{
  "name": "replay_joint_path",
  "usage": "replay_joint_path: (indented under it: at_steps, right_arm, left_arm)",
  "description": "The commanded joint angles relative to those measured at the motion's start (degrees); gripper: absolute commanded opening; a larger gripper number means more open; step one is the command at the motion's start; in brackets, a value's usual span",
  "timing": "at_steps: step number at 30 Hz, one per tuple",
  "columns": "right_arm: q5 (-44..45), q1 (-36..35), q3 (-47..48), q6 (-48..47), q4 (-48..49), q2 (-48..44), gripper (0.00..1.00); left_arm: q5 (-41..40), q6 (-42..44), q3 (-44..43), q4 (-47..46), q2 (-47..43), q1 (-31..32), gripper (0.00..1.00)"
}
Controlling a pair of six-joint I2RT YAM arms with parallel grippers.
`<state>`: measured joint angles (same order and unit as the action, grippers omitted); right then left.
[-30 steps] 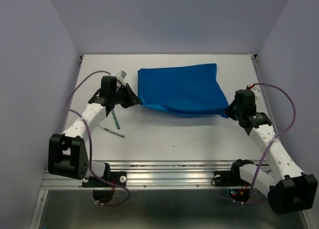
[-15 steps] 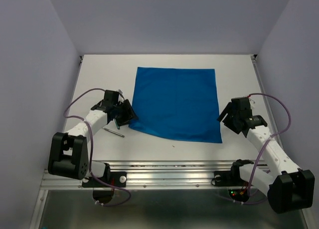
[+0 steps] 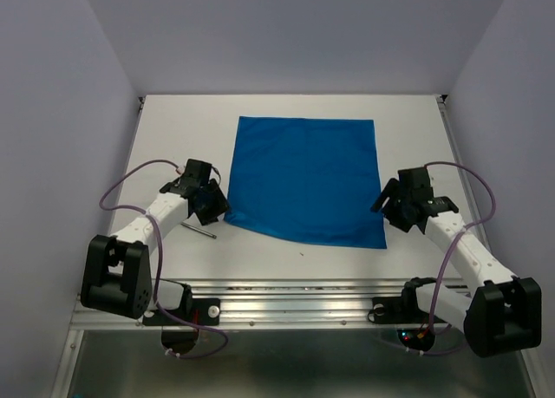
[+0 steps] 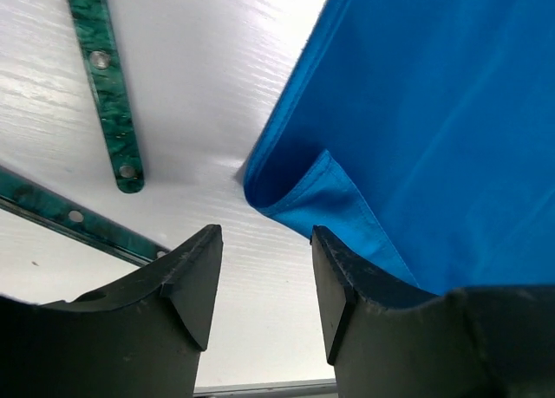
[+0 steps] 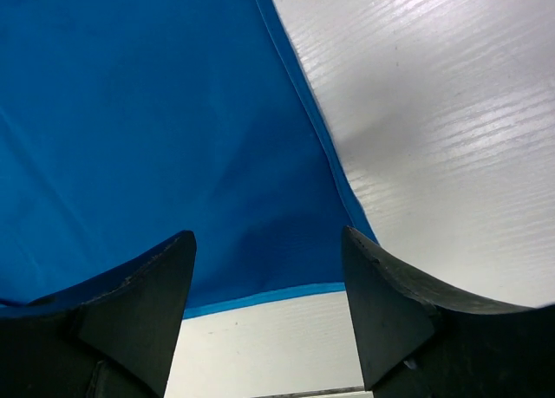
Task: Fold the napkin into a case and place the utensils inside
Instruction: Flatten out the crumpled napkin at the center of the board.
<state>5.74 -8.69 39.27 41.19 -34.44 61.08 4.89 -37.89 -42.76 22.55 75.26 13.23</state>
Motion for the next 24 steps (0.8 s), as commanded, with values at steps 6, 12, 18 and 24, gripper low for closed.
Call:
replay_joint_path:
  at_steps: [6,12,18,24]
  right_arm:
    - [-1.9,0.2,-0.2,-0.1,3.9,1.5,0.73]
    - [-1.3,0.2,-0.9,-0.3,3.6,0.2,0.74]
    - [-1.6,0.2,-1.1,-0.5,3.7,0.4,0.75]
    - [-1.4,0.2,-1.3,-0.6,3.6,0.3,0.75]
  left_arm:
    - [-9.0,-2.8,-11.5,4.5,10.7,7.6,0.56]
    - [-13.5,-3.8,-13.3,7.3,14.5,10.1,0.56]
    - [-14.3,-3.1,-13.0,7.2,15.7,10.8,0.56]
    - [-13.7,-2.1,-12.8,7.2,17.4,11.6,0.55]
